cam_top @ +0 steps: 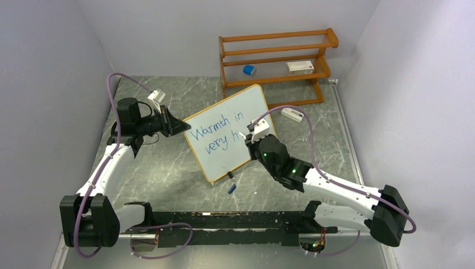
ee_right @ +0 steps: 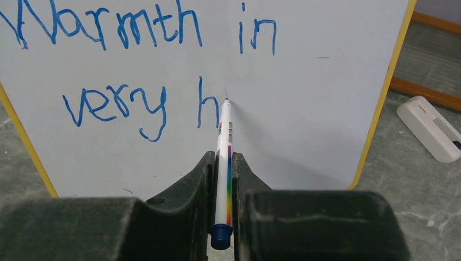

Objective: Write a sentence on the whiteboard

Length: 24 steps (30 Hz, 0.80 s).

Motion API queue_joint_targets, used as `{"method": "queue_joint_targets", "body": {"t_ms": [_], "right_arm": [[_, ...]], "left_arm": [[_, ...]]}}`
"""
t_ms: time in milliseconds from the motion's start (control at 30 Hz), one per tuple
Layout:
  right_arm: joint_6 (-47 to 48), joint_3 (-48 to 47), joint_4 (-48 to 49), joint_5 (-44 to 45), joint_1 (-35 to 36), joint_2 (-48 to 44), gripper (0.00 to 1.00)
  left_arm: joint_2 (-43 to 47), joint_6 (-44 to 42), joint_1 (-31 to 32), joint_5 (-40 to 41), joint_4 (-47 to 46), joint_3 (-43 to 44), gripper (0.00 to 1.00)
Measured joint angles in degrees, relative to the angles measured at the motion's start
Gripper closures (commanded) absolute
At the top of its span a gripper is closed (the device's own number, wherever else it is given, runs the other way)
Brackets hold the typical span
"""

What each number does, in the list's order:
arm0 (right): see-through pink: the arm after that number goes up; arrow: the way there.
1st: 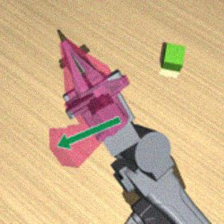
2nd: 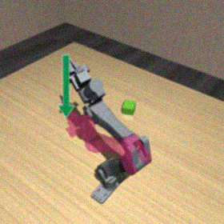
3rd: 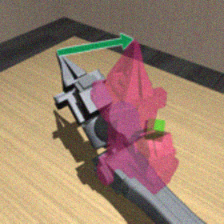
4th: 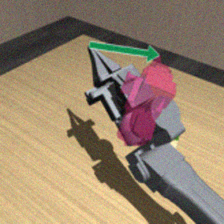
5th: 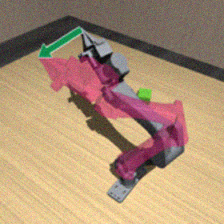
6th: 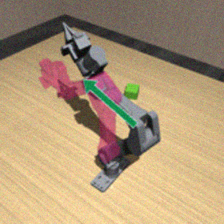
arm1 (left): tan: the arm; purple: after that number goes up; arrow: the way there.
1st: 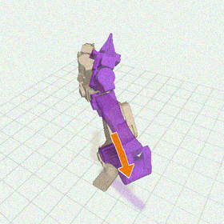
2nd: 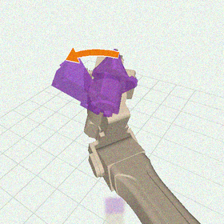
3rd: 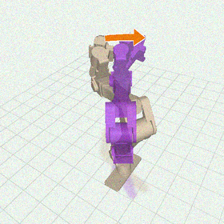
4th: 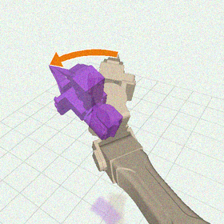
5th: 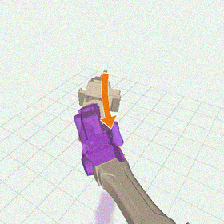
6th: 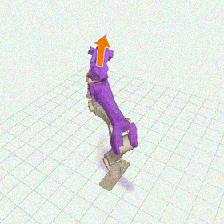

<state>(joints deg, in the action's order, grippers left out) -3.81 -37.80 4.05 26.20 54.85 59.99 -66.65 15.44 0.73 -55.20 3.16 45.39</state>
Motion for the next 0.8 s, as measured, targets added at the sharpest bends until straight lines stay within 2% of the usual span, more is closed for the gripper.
{"method": "queue_joint_targets", "body": {"t_ms": [800], "right_arm": [[-0.1, 0.0, 1.4, -1.5, -0.8, 1.8, 1.00]], "left_arm": [[-0.1, 0.0, 0.0, 0.0, 0.0, 0.0, 0.95]]}}
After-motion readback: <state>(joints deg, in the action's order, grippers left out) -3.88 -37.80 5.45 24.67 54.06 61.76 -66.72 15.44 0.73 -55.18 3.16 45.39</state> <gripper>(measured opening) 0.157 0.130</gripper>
